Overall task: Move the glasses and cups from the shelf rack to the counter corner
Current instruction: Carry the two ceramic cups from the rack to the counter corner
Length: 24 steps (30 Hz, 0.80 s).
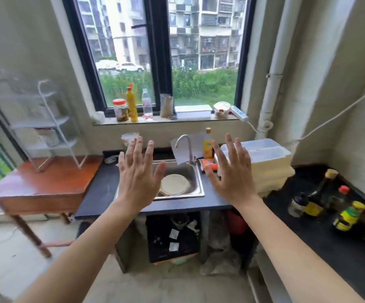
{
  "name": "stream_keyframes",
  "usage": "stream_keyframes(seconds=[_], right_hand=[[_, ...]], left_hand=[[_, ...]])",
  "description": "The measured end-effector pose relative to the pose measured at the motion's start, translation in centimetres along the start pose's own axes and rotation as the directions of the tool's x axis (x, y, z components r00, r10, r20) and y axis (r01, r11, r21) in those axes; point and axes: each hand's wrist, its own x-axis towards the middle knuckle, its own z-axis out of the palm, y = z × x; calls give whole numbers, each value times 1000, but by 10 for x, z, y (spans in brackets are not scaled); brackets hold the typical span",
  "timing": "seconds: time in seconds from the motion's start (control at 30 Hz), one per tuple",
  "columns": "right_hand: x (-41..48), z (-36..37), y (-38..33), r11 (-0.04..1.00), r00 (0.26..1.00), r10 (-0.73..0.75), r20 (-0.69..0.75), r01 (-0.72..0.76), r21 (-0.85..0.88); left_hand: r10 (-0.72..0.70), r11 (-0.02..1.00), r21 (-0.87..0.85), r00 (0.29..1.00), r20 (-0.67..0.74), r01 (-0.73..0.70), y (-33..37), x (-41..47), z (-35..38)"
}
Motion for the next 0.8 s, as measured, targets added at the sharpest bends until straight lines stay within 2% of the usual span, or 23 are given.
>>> stream_keyframes(seconds=[0.2, 0.37, 0.57, 0.8], right_hand=[[77, 111, -112, 972, 979, -186, 85, 171, 158], [128, 201, -174, 920, 934, -341, 109, 308, 243], [208, 282, -210, 883, 918, -386, 91, 339, 325], [314, 366, -291, 811, 883, -458, 102, 368, 455]], left_hand=[[-208, 971, 119, 978, -21, 209, -143, 10, -13], [-330, 920, 204, 942, -64, 336, -232, 18, -5], [-421, 864, 271, 904, -74, 424, -311, 75, 8], [-505, 776, 309, 835, -220, 550, -406, 133, -11]])
